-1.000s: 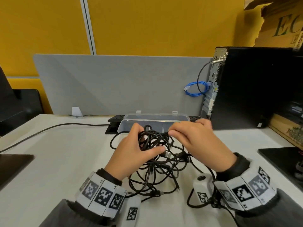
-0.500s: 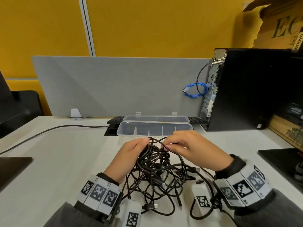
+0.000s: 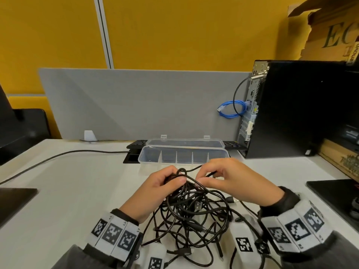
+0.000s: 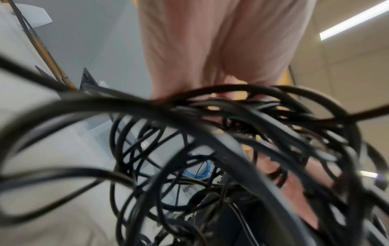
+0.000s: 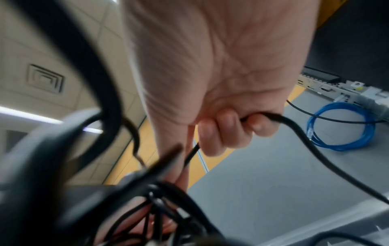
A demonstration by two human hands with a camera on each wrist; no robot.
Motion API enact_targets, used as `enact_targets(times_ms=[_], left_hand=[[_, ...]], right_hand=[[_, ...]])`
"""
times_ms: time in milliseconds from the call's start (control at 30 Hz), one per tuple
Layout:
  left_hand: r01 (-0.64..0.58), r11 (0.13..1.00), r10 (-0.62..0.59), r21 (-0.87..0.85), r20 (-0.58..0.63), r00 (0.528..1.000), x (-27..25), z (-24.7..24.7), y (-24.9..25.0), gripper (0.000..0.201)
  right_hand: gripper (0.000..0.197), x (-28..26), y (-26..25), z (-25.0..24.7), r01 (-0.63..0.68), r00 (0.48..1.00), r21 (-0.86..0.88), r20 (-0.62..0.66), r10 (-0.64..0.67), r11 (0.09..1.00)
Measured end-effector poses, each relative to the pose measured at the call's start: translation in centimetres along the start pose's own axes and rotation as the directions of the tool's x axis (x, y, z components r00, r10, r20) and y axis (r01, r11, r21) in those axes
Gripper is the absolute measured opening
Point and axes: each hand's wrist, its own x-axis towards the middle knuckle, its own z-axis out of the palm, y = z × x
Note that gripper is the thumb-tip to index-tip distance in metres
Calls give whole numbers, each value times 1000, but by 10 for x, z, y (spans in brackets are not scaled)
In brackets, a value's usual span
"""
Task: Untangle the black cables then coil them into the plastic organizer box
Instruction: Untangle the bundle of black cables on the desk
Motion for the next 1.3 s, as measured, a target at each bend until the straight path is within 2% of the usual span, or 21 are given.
enact_targets(times_ms=[67, 133, 200, 300, 433, 533, 633, 700, 800, 900, 967, 1033, 1067, 1133, 1200, 1267, 1300], left_hand=[[-9, 1000, 10, 18, -71, 997, 2, 1, -2, 21], [-31, 999, 33, 19, -159, 987, 4, 4, -3, 27], [-60, 998, 56, -8, -248, 967, 5, 6, -3, 30], [-98, 995, 92, -5, -313, 945, 5, 6, 0, 49], [-144, 989, 142, 22, -373, 917, 5, 4, 0, 44], [-194, 981, 184, 29, -481, 857, 6, -1, 2, 34], [-214, 976, 202, 40, -532, 822, 7, -7, 5, 36], [-208, 977, 199, 43, -518, 832, 6, -7, 8, 35], [-172, 984, 172, 36, -410, 896, 2, -13, 9, 25], [-79, 997, 76, -24, -121, 990, -4, -27, 9, 13], [4, 980, -8, -200, -16, 1000, -5, -30, 14, 13], [102, 931, -108, -349, 1, 994, -4, -27, 22, 27], [129, 934, -140, -333, -8, 990, -4, -24, 24, 37], [140, 984, -145, -111, -40, 989, -4, -19, 22, 52], [63, 991, -58, 121, -48, 997, -6, -15, 18, 44], [21, 990, -8, 142, -92, 996, -7, -15, 15, 24], [3, 993, 11, 118, -116, 993, -6, -14, 16, 20]], right_hand=[[14, 1, -4, 5, 45, 999, -131, 11, -43, 990], [16, 1, -9, 9, 81, 996, -179, 36, -76, 980], [17, 2, -10, 12, 80, 996, -129, 36, -76, 988], [24, 5, -10, 18, 79, 996, -29, 37, -78, 996], [27, 7, -7, 21, 72, 994, 14, 81, -73, 997], [27, 5, -4, 12, 65, 994, 7, 84, -65, 998], [27, 1, 0, -1, 61, 997, -1, 44, -61, 998], [25, -1, 3, -7, 47, 999, 22, -20, -47, 999], [24, -2, 6, -12, 51, 993, 36, -105, -47, 998], [24, 0, 6, -12, 79, 982, 40, -174, -71, 996], [24, 0, 6, -12, 115, 974, 4, -197, -112, 993], [23, 0, 6, -10, 171, 964, -62, -194, -180, 983], [22, -1, 6, -9, 196, 959, -98, -187, -212, 976], [23, 0, 5, -5, 227, 953, -180, -160, -256, 957], [27, 1, 2, -1, 248, 954, -234, -111, -280, 940], [20, 1, -1, 3, 228, 969, -183, -50, -241, 956], [16, 0, -3, 3, 189, 981, -127, -22, -193, 974]])
